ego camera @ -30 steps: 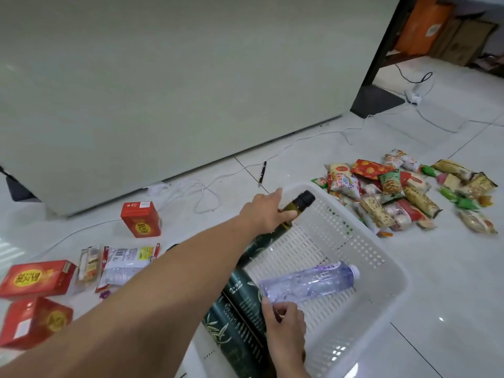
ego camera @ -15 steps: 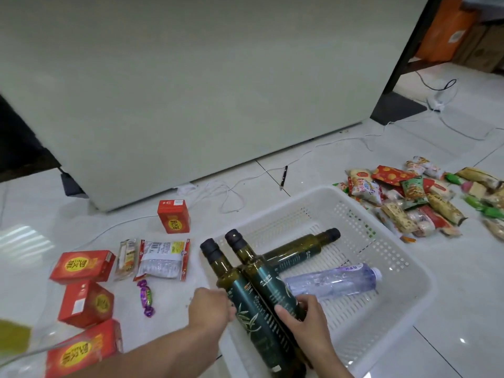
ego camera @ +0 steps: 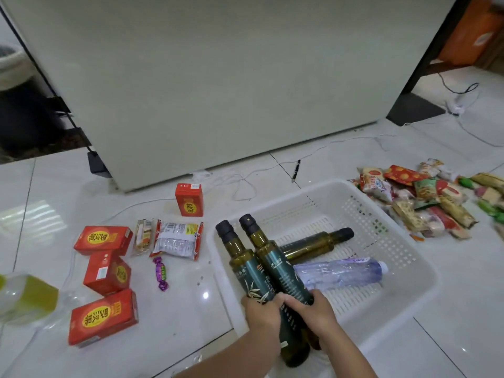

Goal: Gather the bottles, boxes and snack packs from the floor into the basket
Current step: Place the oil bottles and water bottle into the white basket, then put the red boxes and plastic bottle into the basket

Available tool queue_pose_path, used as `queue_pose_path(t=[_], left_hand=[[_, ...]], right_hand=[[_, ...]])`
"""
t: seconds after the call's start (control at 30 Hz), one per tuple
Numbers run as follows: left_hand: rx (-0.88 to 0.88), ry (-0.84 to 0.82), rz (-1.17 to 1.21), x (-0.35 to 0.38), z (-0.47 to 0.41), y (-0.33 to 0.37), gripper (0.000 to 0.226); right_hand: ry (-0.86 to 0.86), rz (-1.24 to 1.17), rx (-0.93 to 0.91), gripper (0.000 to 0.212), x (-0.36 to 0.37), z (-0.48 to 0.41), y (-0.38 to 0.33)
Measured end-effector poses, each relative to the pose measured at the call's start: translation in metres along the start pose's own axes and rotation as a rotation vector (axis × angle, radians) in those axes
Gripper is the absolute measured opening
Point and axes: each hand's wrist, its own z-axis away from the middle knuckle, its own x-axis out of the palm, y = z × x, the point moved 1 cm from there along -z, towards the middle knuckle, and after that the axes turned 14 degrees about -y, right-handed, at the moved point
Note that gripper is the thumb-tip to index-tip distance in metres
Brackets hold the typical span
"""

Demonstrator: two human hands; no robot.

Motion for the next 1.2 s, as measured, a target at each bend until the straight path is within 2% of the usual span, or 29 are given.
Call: queue_pose_path(t=[0.07,0.1,0.17,0.23,0.3,0.4,0.47,0.57,0.67,0.77,0.83,0.93,1.0,1.07,1.13,1.2], left_hand=[[0.111,-0.031,-0.108,-0.001,0.004,0.009,0.047],[0.212,-0.098,-0.192,-0.002,0.007,0.016,0.047],[0.439,-0.274,-0.437,-0.001,0.014,0.040,0.048],[0.603,-0.341,-0.780,0.006,0.011,0.067,0.048],[0.634,-0.308,-1.114,0.020,0.005,0.092,0.053],[0.574,-0.240,-1.477,0.037,-0.004,0.108,0.054],[0.545,-0.199,-1.664,0.038,-0.015,0.103,0.050],[0.541,-0.141,-1.824,0.034,-0.032,0.090,0.046],[0.540,-0.120,-1.837,0.033,-0.042,0.078,0.045],[0.516,-0.132,-1.804,0.028,-0.045,0.069,0.052],[0.559,-0.157,-1.867,0.023,-0.044,0.068,0.059],[0.712,-0.157,-2.006,0.006,-0.038,0.095,0.069],[0.846,-0.107,-2.034,-0.020,-0.029,0.131,0.068],[0.961,-0.005,-2.016,-0.060,-0.018,0.175,0.064],[0.963,0.130,-1.992,-0.111,-0.004,0.214,0.063],[0.902,0.284,-1.945,-0.170,0.008,0.241,0.065]], right_hand=[[0.011,-0.122,-0.034,0.051,0.001,0.006,-0.004],[0.007,-0.243,-0.043,0.047,0.003,0.008,-0.006],[-0.018,-0.588,-0.055,0.044,0.011,0.013,-0.012],[-0.029,-0.986,-0.085,0.046,0.020,0.021,-0.023],[-0.024,-1.226,-0.019,0.053,0.027,0.024,-0.031],[0.067,-1.348,0.192,0.058,0.032,0.024,-0.035],[0.140,-1.285,0.310,0.057,0.039,0.021,-0.024],[0.193,-1.114,0.339,0.052,0.047,0.014,-0.010],[0.249,-1.121,0.410,0.066,0.039,0.008,-0.007],[0.322,-1.074,0.401,0.072,0.030,0.000,-0.006],[0.365,-1.049,0.408,0.078,0.031,-0.009,-0.004],[0.437,-0.878,0.468,0.081,0.028,-0.006,-0.019],[0.578,-0.687,0.361,0.081,0.016,0.006,-0.040],[0.686,-0.417,0.070,0.076,0.004,0.021,-0.066],[0.637,-0.061,-0.240,0.069,0.002,0.030,-0.099],[0.538,0.280,-0.430,0.070,0.011,0.036,-0.133]])
